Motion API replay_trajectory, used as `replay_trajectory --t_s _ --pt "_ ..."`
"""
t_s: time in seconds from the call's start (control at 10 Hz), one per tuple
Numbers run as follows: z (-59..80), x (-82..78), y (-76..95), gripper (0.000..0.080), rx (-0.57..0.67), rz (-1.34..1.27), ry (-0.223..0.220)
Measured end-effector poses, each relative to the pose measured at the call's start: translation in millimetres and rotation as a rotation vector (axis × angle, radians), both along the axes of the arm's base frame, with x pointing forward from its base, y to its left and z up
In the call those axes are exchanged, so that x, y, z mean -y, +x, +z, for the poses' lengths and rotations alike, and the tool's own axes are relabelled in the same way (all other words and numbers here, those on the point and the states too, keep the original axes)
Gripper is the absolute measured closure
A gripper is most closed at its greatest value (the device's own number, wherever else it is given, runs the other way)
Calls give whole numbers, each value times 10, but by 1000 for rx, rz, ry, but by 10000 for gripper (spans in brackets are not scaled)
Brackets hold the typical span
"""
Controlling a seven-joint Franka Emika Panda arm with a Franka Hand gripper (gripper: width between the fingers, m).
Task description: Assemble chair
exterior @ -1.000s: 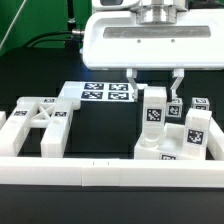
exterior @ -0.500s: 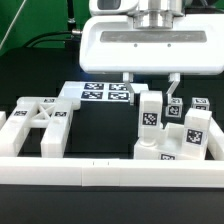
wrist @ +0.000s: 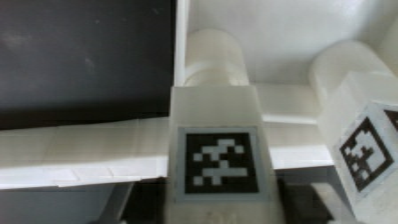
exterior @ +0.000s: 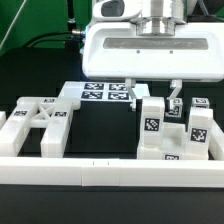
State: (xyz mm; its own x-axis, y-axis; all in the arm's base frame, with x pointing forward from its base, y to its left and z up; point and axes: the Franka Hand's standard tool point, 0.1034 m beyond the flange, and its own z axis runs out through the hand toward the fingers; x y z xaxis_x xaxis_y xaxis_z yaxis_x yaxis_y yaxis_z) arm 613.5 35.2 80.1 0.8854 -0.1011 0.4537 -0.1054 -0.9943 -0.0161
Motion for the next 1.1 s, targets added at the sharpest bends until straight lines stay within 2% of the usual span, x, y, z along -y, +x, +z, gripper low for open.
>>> replay_trajectory --t_s 0.1,0.2,0.3,0.4,0.5,0.9,1.1 --pt "0 0 0 512 0 0 0" --pt "4 6 4 321 -2 0 0" --pt "38 32 26 321 -8 -2 3" --pt "66 50 37 185 -8 -2 4" --pt "90 75 45 156 -11 -1 4" --pt "255 129 97 150 -33 -8 20" --pt "215 122 69 150 -64 -7 25"
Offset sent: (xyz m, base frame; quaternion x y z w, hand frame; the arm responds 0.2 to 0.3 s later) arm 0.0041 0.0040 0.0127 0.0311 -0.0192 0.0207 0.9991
